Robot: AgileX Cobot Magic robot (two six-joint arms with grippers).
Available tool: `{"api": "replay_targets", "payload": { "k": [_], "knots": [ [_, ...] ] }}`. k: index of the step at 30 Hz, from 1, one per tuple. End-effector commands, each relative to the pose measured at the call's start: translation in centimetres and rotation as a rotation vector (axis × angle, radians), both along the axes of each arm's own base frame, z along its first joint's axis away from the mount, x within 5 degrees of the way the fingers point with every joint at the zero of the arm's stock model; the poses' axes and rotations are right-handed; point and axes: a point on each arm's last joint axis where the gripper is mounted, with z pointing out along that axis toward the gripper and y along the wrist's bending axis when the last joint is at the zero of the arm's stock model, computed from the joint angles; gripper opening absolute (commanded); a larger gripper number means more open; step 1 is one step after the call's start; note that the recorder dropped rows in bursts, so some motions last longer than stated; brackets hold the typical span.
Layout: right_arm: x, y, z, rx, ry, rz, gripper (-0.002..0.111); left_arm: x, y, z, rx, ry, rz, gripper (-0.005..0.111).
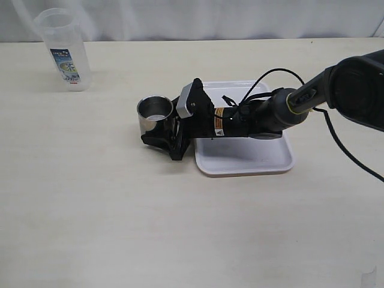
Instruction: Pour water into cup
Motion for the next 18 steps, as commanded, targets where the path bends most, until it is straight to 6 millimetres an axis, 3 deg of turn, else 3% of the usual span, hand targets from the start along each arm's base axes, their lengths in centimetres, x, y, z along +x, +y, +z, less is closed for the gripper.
{"api": "replay_targets", "payload": {
  "k": [1, 4, 7, 18],
  "knots": [
    [-0.1, -0.11, -0.58, -0.038, 0.014, 0.002, 0.004, 0.0, 0.04, -0.04, 0.005, -0.003, 0.004, 0.067],
    [-0.1, -0.11, -0.58, -0.038, 0.014, 0.002, 0.004, -0.01, 0.03, -0.1, -0.015, 0.004, 0.007, 0.03],
    [-0.1, -0.11, -0.58, -0.038, 0.014, 0.002, 0.004, -0.01, 0.03, -0.1, -0.017, 0.005, 0.008, 0.002],
    [-0.1, -0.11, -0.58, -0.038, 0.014, 0.002, 0.004, 0.0, 0.03, -0.04, -0.017, -0.002, 0.008, 0.0]
  ]
}}
